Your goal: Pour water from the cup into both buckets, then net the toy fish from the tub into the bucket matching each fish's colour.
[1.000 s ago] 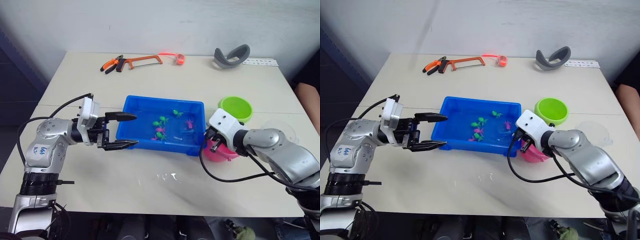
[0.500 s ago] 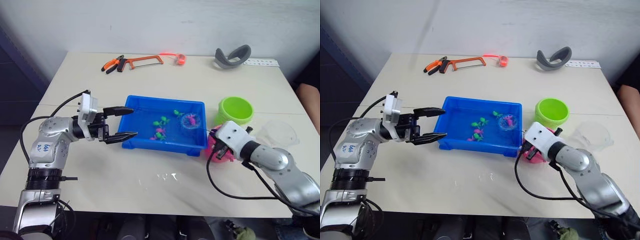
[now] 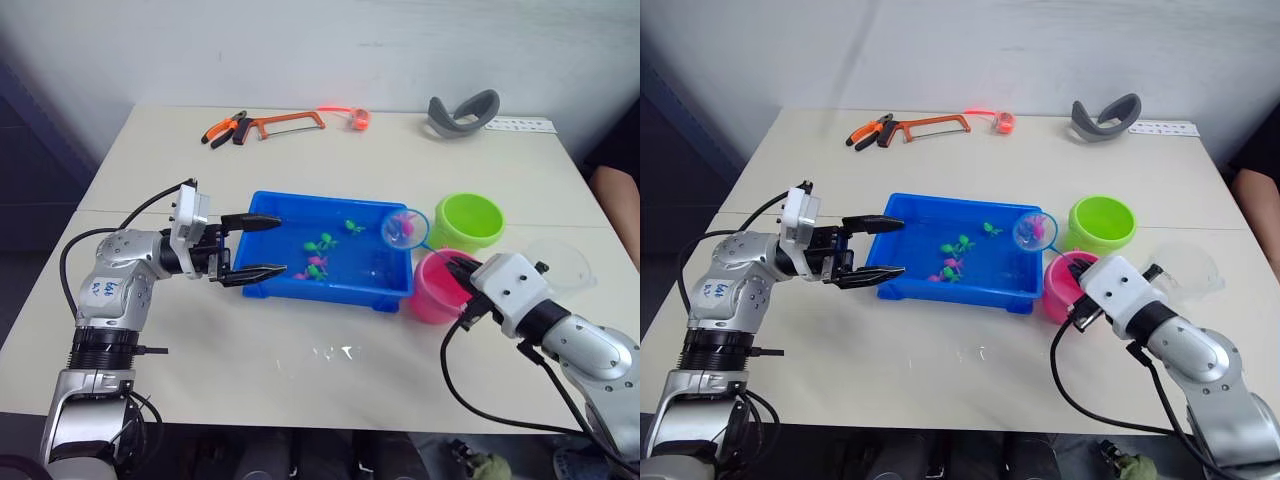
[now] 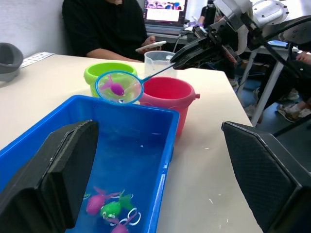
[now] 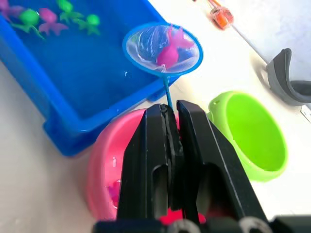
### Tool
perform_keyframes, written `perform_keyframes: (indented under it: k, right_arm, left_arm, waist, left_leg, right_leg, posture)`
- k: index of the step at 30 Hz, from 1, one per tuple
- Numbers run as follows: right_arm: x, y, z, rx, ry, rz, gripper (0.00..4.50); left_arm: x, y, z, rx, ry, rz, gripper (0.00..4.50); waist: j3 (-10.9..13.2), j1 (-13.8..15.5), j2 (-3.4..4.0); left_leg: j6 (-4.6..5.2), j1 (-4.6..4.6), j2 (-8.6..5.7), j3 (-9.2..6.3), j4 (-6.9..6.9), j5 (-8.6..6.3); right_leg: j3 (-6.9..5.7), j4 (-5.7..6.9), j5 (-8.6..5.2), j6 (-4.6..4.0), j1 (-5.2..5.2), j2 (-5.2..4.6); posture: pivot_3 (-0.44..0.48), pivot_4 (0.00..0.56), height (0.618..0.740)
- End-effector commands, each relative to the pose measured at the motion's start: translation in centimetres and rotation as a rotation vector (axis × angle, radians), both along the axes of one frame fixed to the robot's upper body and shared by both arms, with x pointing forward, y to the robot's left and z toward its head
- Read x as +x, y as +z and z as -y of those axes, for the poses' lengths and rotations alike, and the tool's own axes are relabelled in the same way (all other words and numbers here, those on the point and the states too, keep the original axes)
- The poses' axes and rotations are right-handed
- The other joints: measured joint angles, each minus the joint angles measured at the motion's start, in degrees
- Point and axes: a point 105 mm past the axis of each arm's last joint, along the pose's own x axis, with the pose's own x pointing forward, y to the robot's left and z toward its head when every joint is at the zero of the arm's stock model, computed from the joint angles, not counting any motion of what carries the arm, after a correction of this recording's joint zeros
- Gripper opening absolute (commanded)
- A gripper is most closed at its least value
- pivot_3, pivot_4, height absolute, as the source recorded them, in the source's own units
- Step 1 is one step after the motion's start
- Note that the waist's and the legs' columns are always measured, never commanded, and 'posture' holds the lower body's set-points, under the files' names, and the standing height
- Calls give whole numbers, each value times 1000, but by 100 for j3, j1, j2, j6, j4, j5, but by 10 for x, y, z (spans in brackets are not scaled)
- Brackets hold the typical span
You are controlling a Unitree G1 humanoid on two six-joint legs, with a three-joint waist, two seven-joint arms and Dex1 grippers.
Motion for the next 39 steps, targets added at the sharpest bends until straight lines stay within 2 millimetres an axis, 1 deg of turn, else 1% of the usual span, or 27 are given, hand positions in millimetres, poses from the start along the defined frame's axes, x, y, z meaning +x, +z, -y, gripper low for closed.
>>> perform_keyframes:
  k: [1,3,6,8,12,15,16,18,20,22,25,30,34,35,37,39]
  right_arm:
    - [-9,23,10,15,-19,71,0]
    - [-13,26,16,7,-33,79,0]
    - [-25,29,27,-30,-57,93,0]
    - [-33,34,27,-72,-32,135,0]
    - [-46,30,40,-132,-56,147,0]
    - [-52,22,53,-194,-90,143,0]
    - [-53,19,55,-245,-88,148,0]
    - [-55,21,57,-430,-72,238,0]
    - [-56,14,68,-499,-86,236,0]
    - [-55,8,75,-523,-99,231,0]
    - [-55,2,77,-599,-72,264,0]
    - [-54,0,81,-724,-38,310,0]
    - [-58,2,79,-847,8,394,0]
    - [-59,1,79,-846,15,393,0]
    - [-61,2,82,-924,10,432,0]
    - [-63,5,80,-1015,28,488,0]
  left_arm:
    - [0,9,6,-10,-34,33,4413]
    - [-1,9,10,-16,-50,32,4413]
    - [-1,8,19,-29,-86,27,4413]
    - [-1,8,23,-37,-99,24,4413]
    - [-1,4,30,-46,-126,11,4413]
    - [-3,0,36,-52,-151,0,4413]
    - [-3,0,38,-56,-159,0,4413]
    - [-4,0,43,-63,-177,0,4413]
    - [-9,-1,48,-63,-217,-8,4413]
    - [-12,-3,51,-60,-247,-11,4413]
    - [-13,-5,55,-57,-265,-6,4413]
    - [-12,-5,59,-72,-269,1,4413]
    - [-14,-6,61,-79,-273,2,4413]
    - [-14,-6,62,-81,-273,2,4413]
    - [-13,-6,62,-88,-271,2,4413]
    - [-13,-6,63,-92,-269,1,4413]
  waist:
    - [0,0,0]
    - [0,0,0]
    - [0,31,0]
    - [0,25,0]
    - [-1,10,0]
    - [-1,8,0]
    - [-1,6,0]
    - [-1,7,0]
    - [-1,6,0]
    - [-1,4,0]
    - [-1,2,0]
    - [-1,-1,1]
    - [-1,7,0]
    - [-1,4,0]
    - [-1,3,0]
    - [-1,0,1]
  left_leg:
    - [1,1,0,1,1,0]
    - [0,2,1,0,1,0]
    - [0,0,1,-4,1,0]
    - [1,0,-1,-2,1,0]
    - [0,7,3,3,2,1]
    - [-1,14,3,9,2,2]
    - [-1,14,3,9,2,2]
    - [0,14,3,10,2,2]
    - [-1,16,2,12,2,2]
    - [-1,19,2,16,2,2]
    - [-2,21,3,18,2,3]
    - [-5,28,5,17,2,4]
    - [-6,50,5,16,-3,4]
    - [-6,54,5,16,-3,3]
    - [-7,59,5,16,-4,3]
    - [-7,60,6,17,-4,3]
  right_leg:
    - [2,1,0,0,0,2]
    - [9,2,0,0,0,3]
    - [18,1,0,0,0,6]
    - [18,0,0,0,2,7]
    - [28,5,0,0,3,12]
    - [37,11,0,0,4,13]
    - [38,11,0,0,4,13]
    - [39,10,0,0,4,13]
    - [42,11,0,0,4,13]
    - [47,12,0,0,4,14]
    - [49,12,0,0,5,14]
    - [50,13,0,0,10,16]
    - [51,9,-1,-1,33,15]
    - [52,7,-1,-2,38,15]
    - [54,6,-1,-2,42,15]
    - [55,7,-1,-2,42,14]
  posture:
    - [0,150,740]
    - [0,150,740]
    - [0,150,740]
    - [0,150,740]
    - [0,150,740]
    - [0,150,740]
    - [0,150,740]
    - [0,150,740]
    - [0,150,740]
    - [0,150,740]
    - [0,150,740]
    - [0,150,740]
    - [0,150,740]
    - [0,150,740]
    - [0,150,740]
    - [0,150,740]
